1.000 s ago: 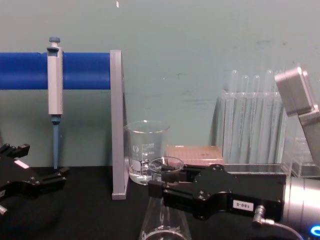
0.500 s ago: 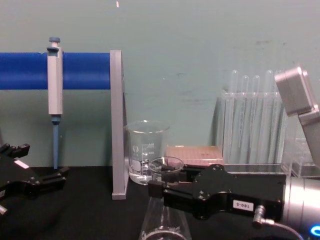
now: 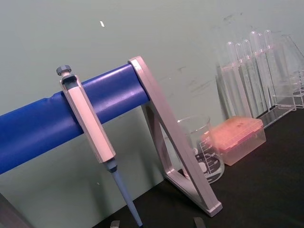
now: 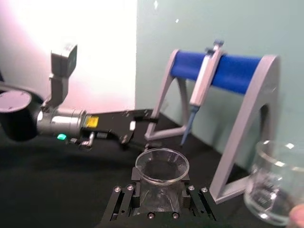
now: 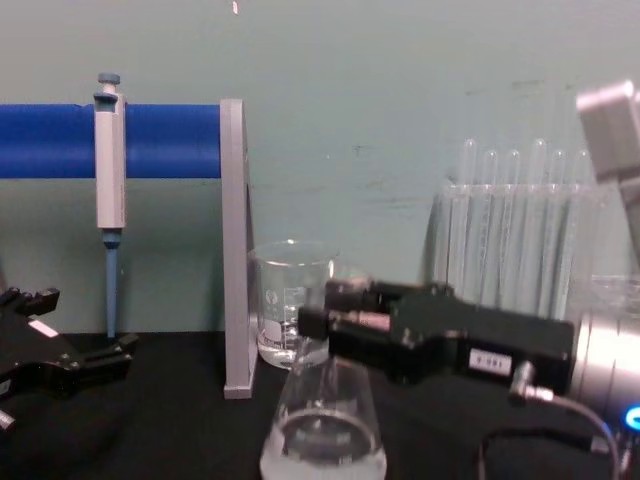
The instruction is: Grasp the erlenmeyer flask with one hand, shake it three times, then place it back.
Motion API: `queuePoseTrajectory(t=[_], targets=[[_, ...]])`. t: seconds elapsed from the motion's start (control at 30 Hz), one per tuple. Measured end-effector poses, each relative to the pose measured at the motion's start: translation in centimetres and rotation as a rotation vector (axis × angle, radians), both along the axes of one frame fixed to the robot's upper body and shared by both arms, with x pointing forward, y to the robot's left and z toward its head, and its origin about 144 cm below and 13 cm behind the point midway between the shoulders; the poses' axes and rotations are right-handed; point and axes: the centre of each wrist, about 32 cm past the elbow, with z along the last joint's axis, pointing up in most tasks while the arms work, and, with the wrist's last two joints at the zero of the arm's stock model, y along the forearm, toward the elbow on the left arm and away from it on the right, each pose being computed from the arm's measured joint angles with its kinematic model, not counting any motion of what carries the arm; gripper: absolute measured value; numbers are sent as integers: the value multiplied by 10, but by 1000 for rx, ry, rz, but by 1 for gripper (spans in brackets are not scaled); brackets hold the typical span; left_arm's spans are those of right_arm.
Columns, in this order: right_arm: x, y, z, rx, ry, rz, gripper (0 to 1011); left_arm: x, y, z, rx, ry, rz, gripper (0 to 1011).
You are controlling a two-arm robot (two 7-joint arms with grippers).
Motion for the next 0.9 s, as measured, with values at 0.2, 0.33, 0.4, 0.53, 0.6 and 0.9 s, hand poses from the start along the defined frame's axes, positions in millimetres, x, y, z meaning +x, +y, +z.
queuePoseTrajectory(t=[0.2,0.33,0.4,0.53,0.6,0.9], targets=[[-3,-2,21,23,-52,-75,453,0,0,0,0,0,0,1001],[-8,-3,34,33,-78,-141,453,0,0,0,0,0,0,1001],[-9,-3,38,37,-83,-163,453,0,0,0,0,0,0,1001],[-14,-5,45,49,-88,-214,453,0,0,0,0,0,0,1001],[-16,-7,48,56,-86,-245,453,0,0,0,0,0,0,1001],[-20,-13,52,76,-76,-303,453,0,0,0,0,0,0,1001]])
